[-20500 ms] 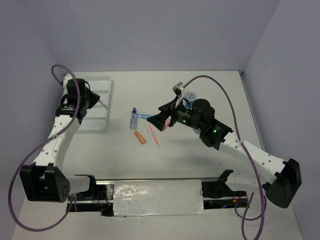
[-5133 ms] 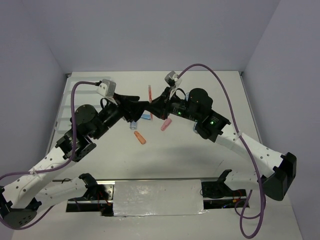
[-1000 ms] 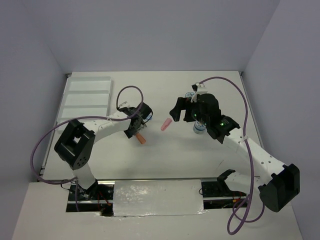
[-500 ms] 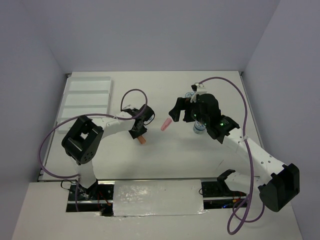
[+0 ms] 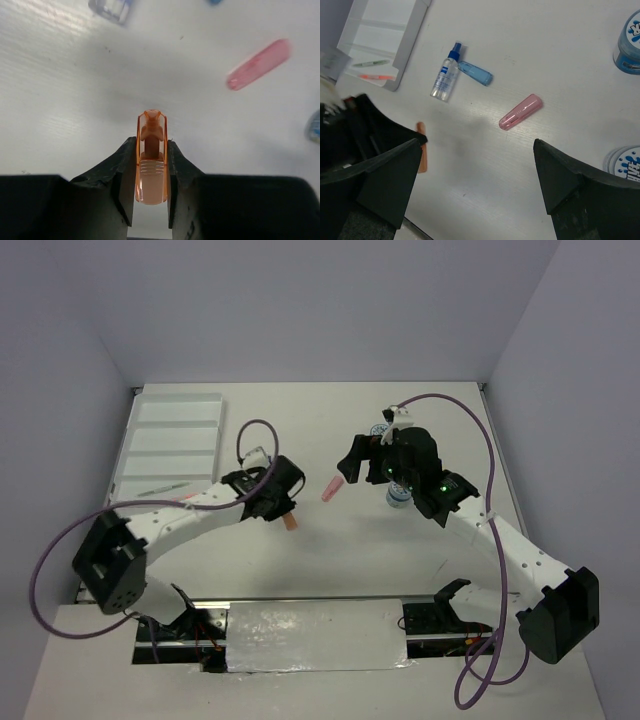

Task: Sort the stationery into containers
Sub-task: Pick up the stationery from the center of the board, then place the stationery in the storage box.

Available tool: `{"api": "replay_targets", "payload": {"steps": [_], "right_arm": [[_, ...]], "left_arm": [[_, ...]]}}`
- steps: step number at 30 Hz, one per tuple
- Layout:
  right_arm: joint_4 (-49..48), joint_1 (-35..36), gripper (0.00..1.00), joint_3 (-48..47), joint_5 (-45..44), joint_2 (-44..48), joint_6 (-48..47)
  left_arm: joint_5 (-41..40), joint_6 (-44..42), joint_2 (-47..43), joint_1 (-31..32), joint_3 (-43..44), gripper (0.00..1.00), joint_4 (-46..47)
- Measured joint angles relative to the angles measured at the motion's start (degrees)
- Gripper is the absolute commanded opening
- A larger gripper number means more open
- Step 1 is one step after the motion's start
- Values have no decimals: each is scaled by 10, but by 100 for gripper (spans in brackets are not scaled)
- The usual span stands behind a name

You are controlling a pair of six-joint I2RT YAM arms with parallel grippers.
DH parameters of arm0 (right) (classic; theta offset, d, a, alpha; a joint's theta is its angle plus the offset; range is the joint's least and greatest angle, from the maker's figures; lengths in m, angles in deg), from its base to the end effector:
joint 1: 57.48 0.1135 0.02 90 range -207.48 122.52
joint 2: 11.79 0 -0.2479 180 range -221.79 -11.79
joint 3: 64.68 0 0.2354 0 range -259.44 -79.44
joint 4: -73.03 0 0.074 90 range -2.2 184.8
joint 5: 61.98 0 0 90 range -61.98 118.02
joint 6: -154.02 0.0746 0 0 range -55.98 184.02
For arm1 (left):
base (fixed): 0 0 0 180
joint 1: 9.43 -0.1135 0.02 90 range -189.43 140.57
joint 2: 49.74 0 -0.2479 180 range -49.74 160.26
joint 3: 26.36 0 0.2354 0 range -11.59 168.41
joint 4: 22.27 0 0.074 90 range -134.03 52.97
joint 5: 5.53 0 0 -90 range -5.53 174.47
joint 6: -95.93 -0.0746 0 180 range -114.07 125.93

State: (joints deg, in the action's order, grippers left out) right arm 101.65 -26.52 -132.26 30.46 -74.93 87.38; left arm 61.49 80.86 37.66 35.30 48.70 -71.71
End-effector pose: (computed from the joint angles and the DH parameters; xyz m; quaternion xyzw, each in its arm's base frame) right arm 0.2369 0.1458 0.2920 -0.0672 0.8367 0.2639 0.4751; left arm 0.2380 -0.1948 0.1851 -0.2945 0.9049 -0.1094 0.2871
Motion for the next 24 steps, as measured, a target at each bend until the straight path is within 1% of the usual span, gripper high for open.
{"api": "replay_targets", "payload": {"steps": [1,3,5,6,7,10,12,15,18,23,24], "right_arm": [[-1,0,100,0,1,0,0],[-2,0,100,0,8,0,0],[-2,0,100,0,14,0,2],[-2,0,100,0,16,0,2],[-2,0,100,0,18,0,2],[-5,0,100,0,26,0,1],[-5,0,100,0,30,0,-1],[-5,0,100,0,35,-1,-4],[-9,0,100,0,42,-6,-5],[-15,0,100,0,58,-28,-7],[-15,0,100,0,60,-33,-7]], "left_arm": [[-6,-2,-25,-6,2,0,-2],[-14,-16,-72,-43,13,0,-5],[-14,-36,-102,-123,23,0,5],[-14,-47,-111,-186,26,0,17],[-17,-58,-113,-229,27,0,28],[-13,-77,-113,-356,17,6,64],[-6,-86,-111,-423,10,9,84],[-2,-88,-92,-489,10,8,120],[16,-88,-47,-533,12,9,147],[50,-88,30,-588,12,16,180],[53,-88,39,-598,12,20,189]]}}
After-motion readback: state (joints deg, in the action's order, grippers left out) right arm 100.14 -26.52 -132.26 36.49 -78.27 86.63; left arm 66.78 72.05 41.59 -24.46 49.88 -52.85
